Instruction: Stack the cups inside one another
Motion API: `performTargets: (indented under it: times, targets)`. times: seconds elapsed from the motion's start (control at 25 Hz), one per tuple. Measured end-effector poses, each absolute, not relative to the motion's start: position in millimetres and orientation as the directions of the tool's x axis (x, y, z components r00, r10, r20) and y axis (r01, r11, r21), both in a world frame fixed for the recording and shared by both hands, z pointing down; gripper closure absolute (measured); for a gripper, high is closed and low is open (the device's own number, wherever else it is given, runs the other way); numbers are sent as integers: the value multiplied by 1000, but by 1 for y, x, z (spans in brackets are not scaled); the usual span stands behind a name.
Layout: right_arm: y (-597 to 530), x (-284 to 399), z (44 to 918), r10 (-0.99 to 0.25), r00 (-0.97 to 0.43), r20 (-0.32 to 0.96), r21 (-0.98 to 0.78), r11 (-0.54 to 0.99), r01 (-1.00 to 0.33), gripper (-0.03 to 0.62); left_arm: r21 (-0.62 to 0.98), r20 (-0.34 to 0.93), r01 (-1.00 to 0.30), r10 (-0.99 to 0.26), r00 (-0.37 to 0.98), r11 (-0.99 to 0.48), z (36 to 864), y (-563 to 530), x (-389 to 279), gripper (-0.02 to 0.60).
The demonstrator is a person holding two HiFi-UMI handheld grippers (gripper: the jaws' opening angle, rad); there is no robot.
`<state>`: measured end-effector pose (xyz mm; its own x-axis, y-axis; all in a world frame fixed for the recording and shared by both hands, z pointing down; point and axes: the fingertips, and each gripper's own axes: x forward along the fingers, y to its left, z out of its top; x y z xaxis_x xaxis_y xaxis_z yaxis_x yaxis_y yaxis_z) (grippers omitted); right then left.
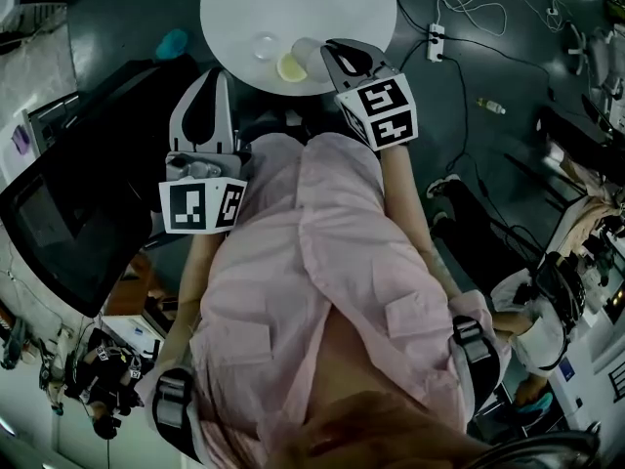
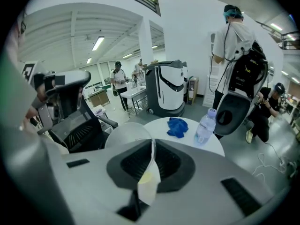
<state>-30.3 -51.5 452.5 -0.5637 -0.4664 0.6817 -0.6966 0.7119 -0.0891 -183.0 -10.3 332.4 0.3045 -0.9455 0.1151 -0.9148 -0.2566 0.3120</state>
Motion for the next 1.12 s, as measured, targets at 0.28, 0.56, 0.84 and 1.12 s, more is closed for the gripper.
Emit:
performTargets:
  times: [0.28,0.56,0.84,1.12]
  targets:
    - [-52,-32,473,-413,-543,731,-76,741,-667,557,314,117,-913,-944,309,-260,329,-15,-179,566]
    - [-42,-40,501,-334,-533,777,-86,782,-617,557,312,116,-913,-943,312,-264,326,-18,-176,566]
    - [-35,-49,523,-263,-511,818,-105,805,-583,557,314,120,-915,-946,303,-253,327,-20,-180,566]
    - [-34,-50,543,-220,-468,856,-78,840,-537,557,315,119,-915,-946,300,-250,328,-22,-181,566]
